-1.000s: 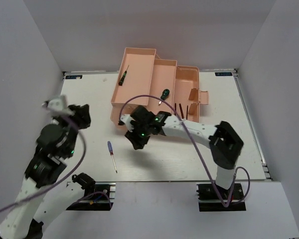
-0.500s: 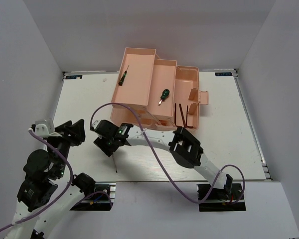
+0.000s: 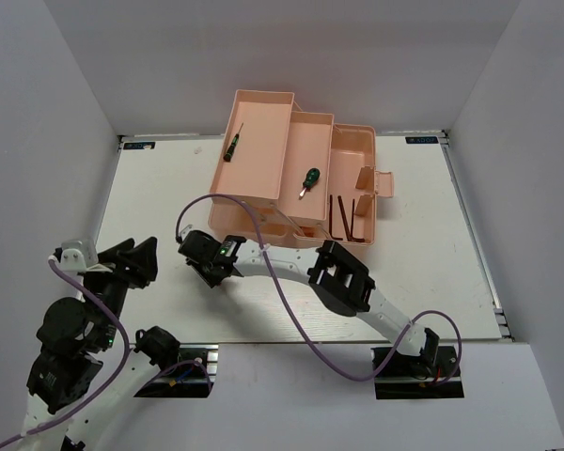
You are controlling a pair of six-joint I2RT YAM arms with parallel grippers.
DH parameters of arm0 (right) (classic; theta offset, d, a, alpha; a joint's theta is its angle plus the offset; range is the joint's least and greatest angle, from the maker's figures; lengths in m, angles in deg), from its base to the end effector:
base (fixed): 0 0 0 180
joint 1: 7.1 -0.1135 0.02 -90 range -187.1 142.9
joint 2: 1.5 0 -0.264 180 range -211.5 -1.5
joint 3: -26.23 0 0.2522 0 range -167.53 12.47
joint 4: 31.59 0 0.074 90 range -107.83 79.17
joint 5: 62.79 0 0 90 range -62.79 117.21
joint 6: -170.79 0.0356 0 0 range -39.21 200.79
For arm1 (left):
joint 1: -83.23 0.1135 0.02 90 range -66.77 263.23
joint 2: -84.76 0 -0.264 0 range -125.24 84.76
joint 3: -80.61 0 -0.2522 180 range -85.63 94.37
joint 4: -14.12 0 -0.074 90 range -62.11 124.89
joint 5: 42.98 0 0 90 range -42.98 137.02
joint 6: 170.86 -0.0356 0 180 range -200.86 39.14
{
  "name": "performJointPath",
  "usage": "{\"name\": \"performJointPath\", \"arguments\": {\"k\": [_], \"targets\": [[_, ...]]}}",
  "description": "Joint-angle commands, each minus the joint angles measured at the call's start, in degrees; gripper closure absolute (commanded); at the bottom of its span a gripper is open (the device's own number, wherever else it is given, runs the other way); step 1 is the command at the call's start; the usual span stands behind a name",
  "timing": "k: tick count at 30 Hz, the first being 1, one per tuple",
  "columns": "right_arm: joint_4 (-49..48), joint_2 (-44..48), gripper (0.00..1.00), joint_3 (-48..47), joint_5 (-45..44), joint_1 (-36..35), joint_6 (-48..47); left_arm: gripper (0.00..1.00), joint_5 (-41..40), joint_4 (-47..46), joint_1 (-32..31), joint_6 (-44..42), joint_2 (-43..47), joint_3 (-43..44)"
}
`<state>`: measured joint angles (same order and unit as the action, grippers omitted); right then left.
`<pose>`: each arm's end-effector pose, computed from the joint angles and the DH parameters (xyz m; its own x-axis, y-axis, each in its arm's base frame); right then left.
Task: Sort the tools into containers
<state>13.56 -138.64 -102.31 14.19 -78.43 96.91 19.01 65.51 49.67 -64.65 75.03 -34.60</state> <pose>0.1763 0.4968 0.1677 -0.4924 -0.6123 -0.6185 -0.7741 0.6330 -0.0104 0.0171 0.0087 0.3716 0.0240 -0.3117 -0.9499 0.1085 0.9454 -0.3075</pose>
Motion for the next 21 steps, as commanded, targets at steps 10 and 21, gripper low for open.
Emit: {"name": "performJointPath", "arguments": {"k": [10, 21], "targets": [[2.26, 6.42, 1.0, 4.83, 24.76, 3.21, -3.98, 0.37, -0.55, 4.12, -0.01, 5.15, 0.6, -0.93], [7.71, 17.87, 1.0, -11.33, 48.25, 8.31, -17.09, 0.37, -3.27, 4.65, -0.01, 7.88, 3.75, -1.45]]}}
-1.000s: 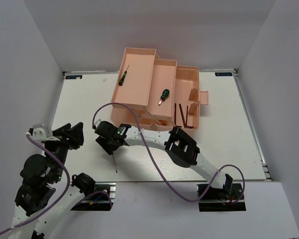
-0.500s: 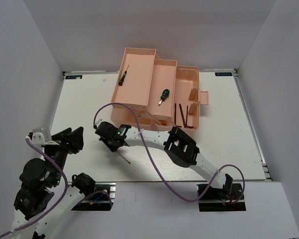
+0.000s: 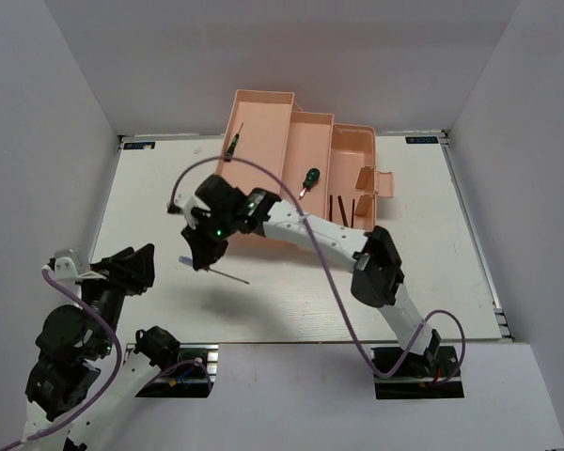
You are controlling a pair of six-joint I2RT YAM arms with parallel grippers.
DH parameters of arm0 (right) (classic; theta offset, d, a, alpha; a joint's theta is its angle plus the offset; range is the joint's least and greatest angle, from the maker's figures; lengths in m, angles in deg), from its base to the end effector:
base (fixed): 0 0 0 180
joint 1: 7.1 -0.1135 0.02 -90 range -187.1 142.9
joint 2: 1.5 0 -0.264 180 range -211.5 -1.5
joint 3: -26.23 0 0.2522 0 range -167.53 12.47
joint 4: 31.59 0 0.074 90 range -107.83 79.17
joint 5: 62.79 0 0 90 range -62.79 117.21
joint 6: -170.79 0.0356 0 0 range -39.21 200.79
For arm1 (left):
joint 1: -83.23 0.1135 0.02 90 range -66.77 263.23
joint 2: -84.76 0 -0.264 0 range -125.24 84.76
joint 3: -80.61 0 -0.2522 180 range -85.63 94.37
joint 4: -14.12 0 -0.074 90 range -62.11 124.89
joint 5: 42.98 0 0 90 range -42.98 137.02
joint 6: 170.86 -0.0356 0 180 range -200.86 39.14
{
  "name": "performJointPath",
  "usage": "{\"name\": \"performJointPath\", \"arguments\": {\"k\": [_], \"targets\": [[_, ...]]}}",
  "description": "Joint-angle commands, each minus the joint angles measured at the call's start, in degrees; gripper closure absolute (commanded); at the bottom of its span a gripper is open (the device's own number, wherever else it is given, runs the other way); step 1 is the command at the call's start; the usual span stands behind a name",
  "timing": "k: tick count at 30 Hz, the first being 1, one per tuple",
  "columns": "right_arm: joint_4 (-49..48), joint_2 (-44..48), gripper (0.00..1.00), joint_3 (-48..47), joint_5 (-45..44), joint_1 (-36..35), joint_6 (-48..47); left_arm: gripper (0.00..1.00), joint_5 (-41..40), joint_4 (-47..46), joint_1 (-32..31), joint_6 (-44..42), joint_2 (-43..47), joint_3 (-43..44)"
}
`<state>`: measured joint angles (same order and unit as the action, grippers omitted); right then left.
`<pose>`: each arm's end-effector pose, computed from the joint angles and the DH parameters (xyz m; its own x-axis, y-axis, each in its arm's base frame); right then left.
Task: Sort the tools into containers
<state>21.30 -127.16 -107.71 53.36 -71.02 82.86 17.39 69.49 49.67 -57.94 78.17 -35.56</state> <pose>0.2052 0.4550 0.2899 -0.3426 -0.6263 -0.7003 -0.9324 0.1355 0.3350 0.0090 0.0152 0.3593 -0.0017 -0.4051 -0.9143 0.0739 0.9117 -0.4041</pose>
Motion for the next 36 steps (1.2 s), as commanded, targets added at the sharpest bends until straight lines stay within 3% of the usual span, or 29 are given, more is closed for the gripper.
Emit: {"name": "performJointPath", "arguments": {"k": [1, 7, 10, 16, 17, 24, 29, 31, 32, 33, 36], "targets": [[0.06, 6.49, 1.0, -7.51, 9.7, 1.43, -3.12, 0.37, -1.66, 0.67, -0.01, 1.17, 0.61, -0.49], [-2.22, 7.98, 1.0, -12.35, 6.81, 3.53, -4.96, 0.37, -1.66, -0.47, -0.01, 1.78, 0.0, -0.49], [-6.07, 8.86, 1.0, -13.15, 0.67, 5.11, -5.32, 0.37, -1.66, -0.47, -0.01, 2.4, -0.62, -1.11], [-13.38, 9.47, 1.0, -14.64, -22.0, 9.24, -5.32, 0.37, -1.66, -1.53, -0.01, 3.54, -1.23, -2.68], [-13.82, 9.56, 1.0, -14.56, -29.5, 9.51, -4.71, 0.37, -1.66, -1.53, -0.01, 3.54, -1.23, -2.69], [-19.53, 10.09, 1.0, -13.51, -41.42, 13.3, -6.36, 0.37, -0.61, -2.67, -0.01, 3.54, -2.29, -4.53], [-24.63, 8.08, 1.0, -7.36, -41.89, 16.19, -9.18, 0.37, 1.33, -3.9, -0.01, 5.11, -3.42, -7.25], [-24.98, 7.1, 0.95, -5.42, -38.39, 16.9, -10.5, 0.37, 2.12, -3.9, -0.01, 6.26, -6.07, -7.96], [-24.81, 6.75, 0.87, -4.72, -37.76, 16.99, -10.59, 0.37, 2.64, -3.2, -0.01, 6.26, -7.37, -7.96], [-24.29, 6.66, 0.66, -4.54, -37.23, 17.25, -10.68, 0.37, 3.51, -3.2, -0.01, 6.78, -8.86, -7.96], [-22.1, 6.31, 0.36, -4.36, -32.58, 18.48, -10.59, 0.37, 5.54, -2.58, -0.01, 6.79, -14.84, -7.96]]}}
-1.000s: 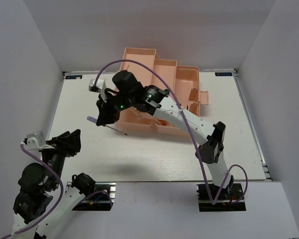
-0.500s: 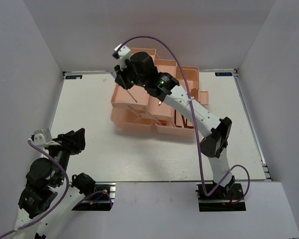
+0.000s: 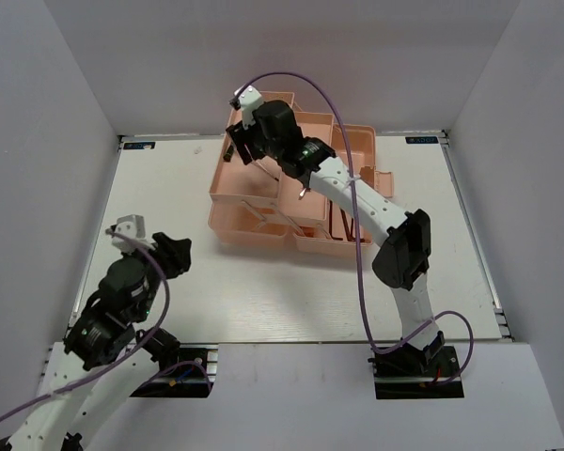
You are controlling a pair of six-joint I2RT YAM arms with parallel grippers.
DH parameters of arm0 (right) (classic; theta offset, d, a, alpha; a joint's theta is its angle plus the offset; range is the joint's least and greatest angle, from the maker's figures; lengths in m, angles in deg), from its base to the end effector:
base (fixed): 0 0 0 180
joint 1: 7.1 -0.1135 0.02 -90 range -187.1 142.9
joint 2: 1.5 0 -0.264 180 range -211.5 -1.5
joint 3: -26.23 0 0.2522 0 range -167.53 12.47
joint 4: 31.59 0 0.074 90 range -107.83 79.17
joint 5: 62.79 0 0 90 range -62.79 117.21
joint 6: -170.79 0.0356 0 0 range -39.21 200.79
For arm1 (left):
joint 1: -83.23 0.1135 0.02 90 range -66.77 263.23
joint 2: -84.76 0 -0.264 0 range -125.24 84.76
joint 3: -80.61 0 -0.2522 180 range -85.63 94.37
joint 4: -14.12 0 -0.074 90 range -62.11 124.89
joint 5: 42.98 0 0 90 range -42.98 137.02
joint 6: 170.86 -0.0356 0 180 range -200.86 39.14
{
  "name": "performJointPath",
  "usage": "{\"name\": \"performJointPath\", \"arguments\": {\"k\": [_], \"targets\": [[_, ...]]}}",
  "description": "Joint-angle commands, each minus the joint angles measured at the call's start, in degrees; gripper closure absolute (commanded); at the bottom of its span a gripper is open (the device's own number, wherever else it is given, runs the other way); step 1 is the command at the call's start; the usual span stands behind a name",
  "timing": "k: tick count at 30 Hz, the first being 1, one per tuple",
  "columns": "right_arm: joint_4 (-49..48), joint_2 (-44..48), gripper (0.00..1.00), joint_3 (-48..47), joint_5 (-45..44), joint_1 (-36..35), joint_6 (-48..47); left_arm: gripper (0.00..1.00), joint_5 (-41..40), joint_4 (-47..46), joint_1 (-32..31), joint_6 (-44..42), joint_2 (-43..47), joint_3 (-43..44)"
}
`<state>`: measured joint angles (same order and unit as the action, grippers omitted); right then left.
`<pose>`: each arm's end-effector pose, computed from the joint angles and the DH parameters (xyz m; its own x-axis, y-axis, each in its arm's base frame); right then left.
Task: Sort the tools into containers
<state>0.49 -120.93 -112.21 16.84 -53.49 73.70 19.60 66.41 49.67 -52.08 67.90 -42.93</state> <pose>0.3456 0.3535 0.4009 -0.0818 -0.2619 -0.9616 -0.6060 0.7791 -0.1606 0.0630 -0.0221 0.3276 -0.2165 -0.3693 -0.9038 0.0138 0.9245 -0.3810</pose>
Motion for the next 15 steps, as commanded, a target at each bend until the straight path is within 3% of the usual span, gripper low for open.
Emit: {"name": "performJointPath", "arguments": {"k": [1, 4, 7, 9, 10, 12, 13, 15], "targets": [[-0.58, 0.34, 0.29, -0.21, 5.0, 1.04, -1.43, 0.37, 3.86, 0.5, -0.01, 0.93, -5.63, -0.6], [4.14, 1.57, 0.13, -3.1, 9.48, 1.65, -2.83, 0.35, 5.01, -1.43, -0.01, 0.93, -7.92, -2.08], [10.73, 3.59, 0.12, -5.92, 20.1, 2.44, -6.53, 0.34, 6.32, -3.18, -0.01, 0.93, -7.92, -3.41], [13.82, 5.26, 0.19, -7.23, 37.16, 3.41, -10.38, 0.34, 6.33, -3.71, -0.01, 0.93, -7.4, -4.72], [18.28, 5.62, 0.31, -6.89, 41.35, 3.85, -11.62, 0.34, 6.33, -3.72, -0.01, 0.93, -7.4, -4.73], [25.04, 6.5, 0.48, -6.19, 62.82, 4.46, -20.3, 0.34, 6.33, -3.72, -0.01, 1.46, -6.87, -5.34], [29.88, 6.93, 0.72, -4.79, 69.45, 3.6, -24.59, 0.36, 6.33, -3.72, -0.01, 1.46, -6.08, -5.34], [32.72, 7.2, 1.0, -1.63, 72.59, 3.06, -27.79, 0.39, 5.8, -3.2, -0.01, 1.46, -4.68, -5.34]]}}
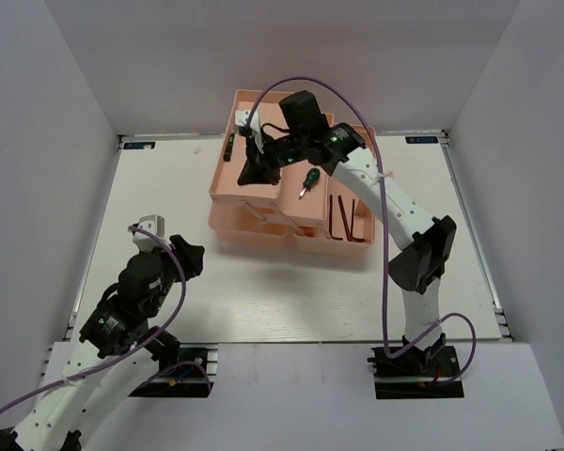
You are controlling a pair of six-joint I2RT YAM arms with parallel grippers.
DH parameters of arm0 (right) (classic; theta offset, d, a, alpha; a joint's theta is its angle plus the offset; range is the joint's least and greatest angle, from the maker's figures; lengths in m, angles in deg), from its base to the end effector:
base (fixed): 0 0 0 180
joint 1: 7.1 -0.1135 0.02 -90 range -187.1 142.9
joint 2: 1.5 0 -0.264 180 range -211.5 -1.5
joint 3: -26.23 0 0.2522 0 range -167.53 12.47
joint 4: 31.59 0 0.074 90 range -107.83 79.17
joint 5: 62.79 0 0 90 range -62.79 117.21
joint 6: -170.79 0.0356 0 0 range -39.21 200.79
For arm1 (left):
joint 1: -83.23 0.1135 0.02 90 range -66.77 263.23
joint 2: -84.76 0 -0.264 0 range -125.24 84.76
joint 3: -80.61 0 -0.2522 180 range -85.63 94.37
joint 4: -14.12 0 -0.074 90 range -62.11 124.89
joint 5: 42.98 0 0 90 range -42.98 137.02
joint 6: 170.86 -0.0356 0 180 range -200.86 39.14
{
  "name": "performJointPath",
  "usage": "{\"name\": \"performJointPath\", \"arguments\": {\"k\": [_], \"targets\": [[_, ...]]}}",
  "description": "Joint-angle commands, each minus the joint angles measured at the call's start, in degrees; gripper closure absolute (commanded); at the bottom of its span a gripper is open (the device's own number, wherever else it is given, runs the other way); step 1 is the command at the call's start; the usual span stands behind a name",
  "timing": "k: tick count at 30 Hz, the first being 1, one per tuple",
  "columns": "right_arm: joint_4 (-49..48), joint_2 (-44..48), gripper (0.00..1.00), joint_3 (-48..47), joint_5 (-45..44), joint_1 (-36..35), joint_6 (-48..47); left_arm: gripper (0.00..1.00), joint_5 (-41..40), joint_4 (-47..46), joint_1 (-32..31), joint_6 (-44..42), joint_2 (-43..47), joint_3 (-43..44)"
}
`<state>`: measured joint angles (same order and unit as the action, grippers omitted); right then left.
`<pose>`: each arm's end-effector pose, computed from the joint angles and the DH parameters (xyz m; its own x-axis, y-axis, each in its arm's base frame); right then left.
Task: Sort the tools into containers
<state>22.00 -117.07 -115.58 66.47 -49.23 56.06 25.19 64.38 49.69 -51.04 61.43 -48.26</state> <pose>0.3189 0.3188 0.4165 0.0822 -0.3624 -0.9284 -0.9929 0.0502 -0.1075 0.0903 -0.0440 0.2948 -0.3889 -0.2960 -0.8724 0.0381 0.9410 -0.3363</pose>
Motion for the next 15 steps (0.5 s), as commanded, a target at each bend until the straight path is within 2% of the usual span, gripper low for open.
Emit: {"name": "performJointPath", "arguments": {"k": [1, 3, 4, 6, 7, 9, 10, 11, 13, 15], "targets": [[11.58, 3.59, 1.0, 4.1, 23.4, -1.72, -10.51, 0.4, 0.2, -1.16, -0.03, 0.41, 1.8, -0.01], [11.23, 3.86, 1.0, 7.54, 21.56, -3.04, -10.43, 0.41, -0.41, -0.54, -0.03, 0.41, 3.55, -0.01], [10.62, 3.95, 1.0, 8.77, 17.29, -4.0, -9.9, 0.41, -0.41, 0.33, -0.03, 0.41, 3.56, -0.01], [7.81, 5.52, 0.87, 13.34, 10.44, -6.81, -9.99, 0.41, -0.94, 1.13, -0.03, 0.93, 4.26, -0.01], [6.67, 5.96, 0.76, 15.7, 8.3, -7.61, -8.42, 0.41, -0.94, 1.65, -0.03, 0.94, 5.04, -0.01], [2.11, 6.67, 0.55, 18.53, -2.65, -10.58, -7.09, 0.39, -0.94, 1.13, -0.03, 0.94, 5.75, -0.54], [-0.61, 6.59, 0.5, 20.1, -5.75, -11.39, -6.04, 0.39, -0.94, 1.13, -0.03, 0.94, 5.75, -0.54], [-1.5, 6.32, 0.46, 21.34, -13.09, -12.01, -5.68, 0.39, -1.46, 1.13, -0.03, 0.94, 5.75, -0.54], [-4.92, 5.36, 0.42, 22.49, -17.62, -14.12, -5.42, 0.38, -1.47, 1.13, -0.03, 0.94, 5.75, -0.54], [-6.52, 4.22, 0.4, 23.71, -25.71, -16.22, -5.85, 0.38, -1.47, 1.13, -0.03, 0.94, 6.28, -0.54]]}}
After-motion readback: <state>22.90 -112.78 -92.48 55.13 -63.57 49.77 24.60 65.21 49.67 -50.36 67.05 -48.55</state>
